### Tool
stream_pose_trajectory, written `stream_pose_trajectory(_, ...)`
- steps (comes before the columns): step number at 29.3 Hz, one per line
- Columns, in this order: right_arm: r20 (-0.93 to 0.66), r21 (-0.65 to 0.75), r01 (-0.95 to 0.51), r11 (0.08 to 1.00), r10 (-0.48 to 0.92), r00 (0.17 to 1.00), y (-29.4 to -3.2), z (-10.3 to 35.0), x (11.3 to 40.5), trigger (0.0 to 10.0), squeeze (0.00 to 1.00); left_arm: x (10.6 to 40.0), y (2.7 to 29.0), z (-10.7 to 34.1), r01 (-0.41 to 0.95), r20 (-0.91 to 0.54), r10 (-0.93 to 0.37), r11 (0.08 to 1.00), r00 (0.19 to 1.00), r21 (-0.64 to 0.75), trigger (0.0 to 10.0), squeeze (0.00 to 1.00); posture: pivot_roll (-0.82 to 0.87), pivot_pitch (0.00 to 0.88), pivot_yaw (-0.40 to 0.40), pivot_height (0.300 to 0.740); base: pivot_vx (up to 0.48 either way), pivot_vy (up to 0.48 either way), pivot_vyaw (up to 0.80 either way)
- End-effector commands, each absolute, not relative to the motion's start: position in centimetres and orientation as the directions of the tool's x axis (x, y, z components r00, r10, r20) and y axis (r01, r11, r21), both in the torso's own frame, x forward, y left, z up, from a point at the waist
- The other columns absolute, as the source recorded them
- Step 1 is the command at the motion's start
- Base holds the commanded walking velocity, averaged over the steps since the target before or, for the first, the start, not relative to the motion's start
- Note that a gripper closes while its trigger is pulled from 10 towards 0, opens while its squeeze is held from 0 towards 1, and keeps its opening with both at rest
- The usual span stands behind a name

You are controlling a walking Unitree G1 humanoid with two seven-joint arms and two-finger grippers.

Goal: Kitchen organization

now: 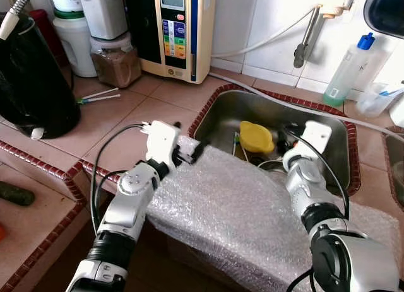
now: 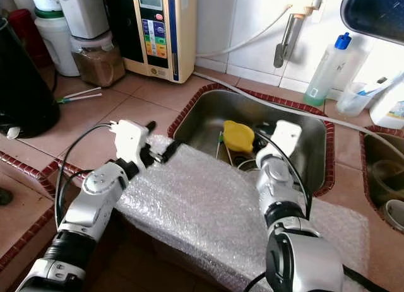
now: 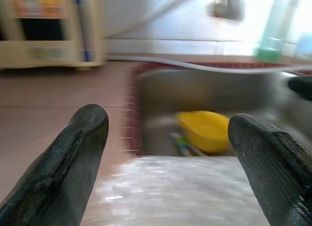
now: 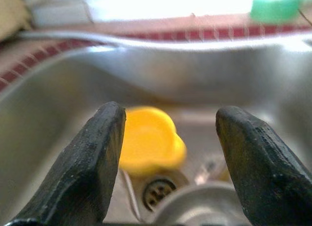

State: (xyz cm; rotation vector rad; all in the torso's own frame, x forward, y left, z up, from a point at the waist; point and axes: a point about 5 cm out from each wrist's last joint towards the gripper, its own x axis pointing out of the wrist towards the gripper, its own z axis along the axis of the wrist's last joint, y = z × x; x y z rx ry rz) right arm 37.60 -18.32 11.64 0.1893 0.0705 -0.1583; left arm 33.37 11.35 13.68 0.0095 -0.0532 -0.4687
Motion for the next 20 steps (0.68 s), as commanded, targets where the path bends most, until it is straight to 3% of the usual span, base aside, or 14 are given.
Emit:
stream_pose_trajectory(1,-0.028,0.142,0.108,0.984,-0.105,0.994,-18.1,12.3,37.6,10.0,1.0,33.4,12.1,14.5,0.405,0.095,-0.407,0.914,0.909,0.034,10.0,1.0,0.11,0.0,0.007,0.74,0.0,0.0,0.0)
stream_pose_trajectory(6,0.105,-0.047,0.021,0.999,-0.016,0.994,-18.8,13.2,36.9,10.0,1.0,33.1,13.8,14.8,0.289,0.125,-0.294,0.956,0.948,0.059,10.0,1.0,0.09,0.0,-0.007,0.74,0.0,0.0,0.0)
stream_pose_trajectory(8,0.164,-0.108,0.009,0.994,0.009,0.986,-20.3,13.9,36.1,10.0,1.0,32.9,14.6,14.7,0.209,0.124,-0.215,0.976,0.969,0.063,10.0,1.0,0.07,0.0,-0.006,0.74,0.0,0.0,0.0)
stream_pose_trajectory(16,0.189,-0.156,0.04,0.987,-0.01,0.982,-23.0,14.1,34.3,10.0,1.0,32.0,15.4,13.8,0.106,0.078,-0.114,0.989,0.99,0.099,10.0,1.0,0.05,0.0,0.0,0.74,0.0,0.0,0.0)
stream_pose_trajectory(17,0.188,-0.157,0.044,0.987,-0.014,0.982,-23.2,13.9,34.0,10.0,1.0,31.8,15.3,13.7,0.105,0.071,-0.113,0.989,0.991,0.107,10.0,0.07,0.04,0.0,0.001,0.74,0.0,0.0,0.0)
stream_pose_trajectory(18,0.186,-0.158,0.048,0.986,-0.018,0.982,-23.4,13.7,33.7,10.0,1.0,31.7,15.2,13.6,0.109,0.063,-0.117,0.987,0.991,0.116,10.0,0.0,0.04,0.0,0.001,0.74,0.0,0.0,0.0)
stream_pose_trajectory(20,0.179,-0.165,0.058,0.985,-0.028,0.983,-23.8,13.5,33.1,10.0,1.0,31.3,14.9,13.5,0.121,0.055,-0.128,0.985,0.99,0.123,10.0,0.0,0.04,0.0,-0.001,0.74,0.0,0.0,0.0)
